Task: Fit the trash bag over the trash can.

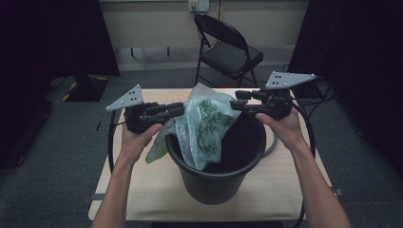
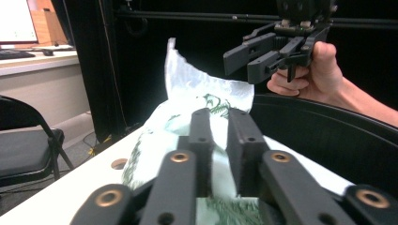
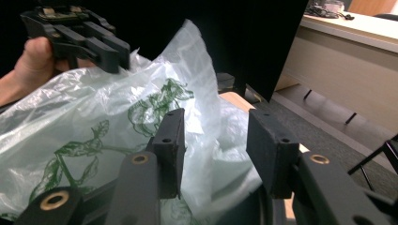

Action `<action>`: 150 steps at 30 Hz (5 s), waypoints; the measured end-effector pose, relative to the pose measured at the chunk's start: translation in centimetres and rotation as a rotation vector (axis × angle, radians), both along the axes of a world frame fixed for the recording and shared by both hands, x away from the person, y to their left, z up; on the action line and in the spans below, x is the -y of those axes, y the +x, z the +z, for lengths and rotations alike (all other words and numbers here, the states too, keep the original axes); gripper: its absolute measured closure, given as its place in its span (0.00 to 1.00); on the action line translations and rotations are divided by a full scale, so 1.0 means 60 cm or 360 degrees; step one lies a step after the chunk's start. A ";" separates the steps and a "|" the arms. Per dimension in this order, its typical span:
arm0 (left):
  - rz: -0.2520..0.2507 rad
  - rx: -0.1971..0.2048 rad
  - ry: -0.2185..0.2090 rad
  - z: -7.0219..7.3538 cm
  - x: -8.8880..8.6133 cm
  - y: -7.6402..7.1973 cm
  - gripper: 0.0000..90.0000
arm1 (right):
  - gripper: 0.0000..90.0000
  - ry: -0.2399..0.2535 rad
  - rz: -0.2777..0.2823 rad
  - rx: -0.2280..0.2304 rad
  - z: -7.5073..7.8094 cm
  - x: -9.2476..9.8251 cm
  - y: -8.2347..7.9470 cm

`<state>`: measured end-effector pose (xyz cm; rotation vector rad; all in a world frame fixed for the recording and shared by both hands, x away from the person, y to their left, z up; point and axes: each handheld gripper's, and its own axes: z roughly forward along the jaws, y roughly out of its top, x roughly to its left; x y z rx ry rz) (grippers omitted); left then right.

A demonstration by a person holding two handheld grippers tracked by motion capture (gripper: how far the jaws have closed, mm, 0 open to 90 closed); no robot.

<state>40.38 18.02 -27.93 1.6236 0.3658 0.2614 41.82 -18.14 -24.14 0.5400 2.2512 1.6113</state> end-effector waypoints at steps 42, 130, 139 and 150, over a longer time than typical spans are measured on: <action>0.0112 -0.0112 -0.0186 -0.030 -0.088 -0.009 0.57 | 0.65 0.0081 -0.0065 0.0025 -0.014 0.020 -0.008; 0.0043 -0.0132 -0.0012 -0.025 -0.027 0.016 1.00 | 0.54 -0.0027 -0.0035 0.0077 -0.004 -0.003 -0.012; 0.0020 0.0008 -0.0068 0.039 -0.015 -0.005 1.00 | 0.56 0.0088 0.0123 0.0121 0.050 -0.058 -0.014; -0.0103 0.0084 -0.0183 0.088 0.035 -0.008 1.00 | 0.89 -0.0020 0.0268 0.0139 0.046 -0.121 -0.013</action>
